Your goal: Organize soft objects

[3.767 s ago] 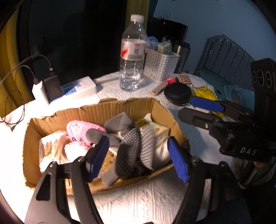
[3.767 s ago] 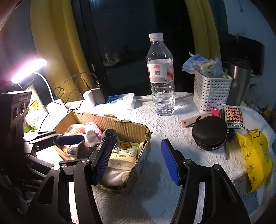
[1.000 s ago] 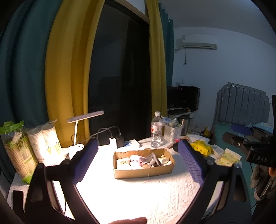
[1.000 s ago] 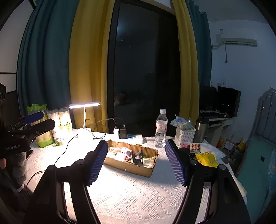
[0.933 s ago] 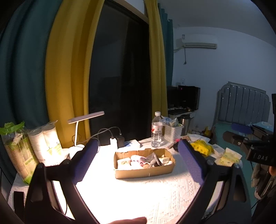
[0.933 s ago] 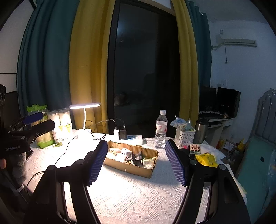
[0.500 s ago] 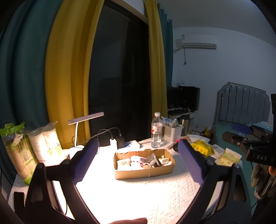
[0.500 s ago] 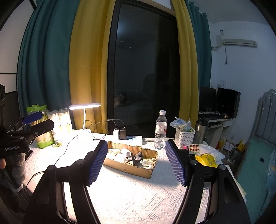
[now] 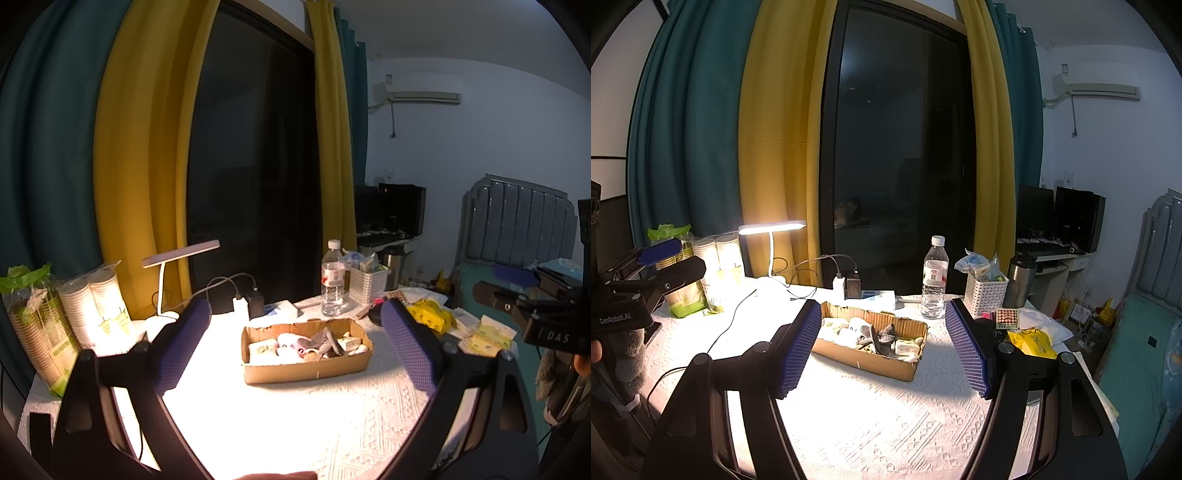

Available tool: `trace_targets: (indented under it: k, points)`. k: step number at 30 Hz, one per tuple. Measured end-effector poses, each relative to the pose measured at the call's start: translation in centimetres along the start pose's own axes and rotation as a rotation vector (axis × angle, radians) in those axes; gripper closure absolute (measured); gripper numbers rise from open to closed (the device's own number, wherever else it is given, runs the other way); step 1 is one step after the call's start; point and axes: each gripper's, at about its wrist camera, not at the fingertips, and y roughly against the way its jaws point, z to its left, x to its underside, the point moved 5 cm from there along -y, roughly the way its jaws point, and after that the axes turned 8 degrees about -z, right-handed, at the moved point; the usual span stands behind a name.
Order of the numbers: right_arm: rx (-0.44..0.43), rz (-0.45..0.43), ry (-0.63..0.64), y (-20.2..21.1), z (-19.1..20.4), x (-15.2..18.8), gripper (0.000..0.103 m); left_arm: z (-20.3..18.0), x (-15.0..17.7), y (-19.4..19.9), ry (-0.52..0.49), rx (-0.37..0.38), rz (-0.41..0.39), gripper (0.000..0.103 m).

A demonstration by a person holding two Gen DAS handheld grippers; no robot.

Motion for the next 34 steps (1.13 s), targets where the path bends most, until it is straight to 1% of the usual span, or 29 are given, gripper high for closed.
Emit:
trace_targets:
  k: [9, 31, 34]
  points:
    - [0.001, 0.004, 0.000, 0.04, -0.08, 0.21, 0.030, -0.20, 0.10, 0.12, -0.006, 0.011, 0.004, 0.008]
    - [-0.001, 0.004, 0.007, -0.20, 0.13, 0.35, 0.030, -0.18, 0.24, 0.36, -0.001, 0.006, -0.001, 0.008]
    - [-0.001, 0.006, 0.008, -0.25, 0.14, 0.41, 0.030, -0.45, 0.42, -0.12, -0.013, 0.013, 0.015, 0.008]
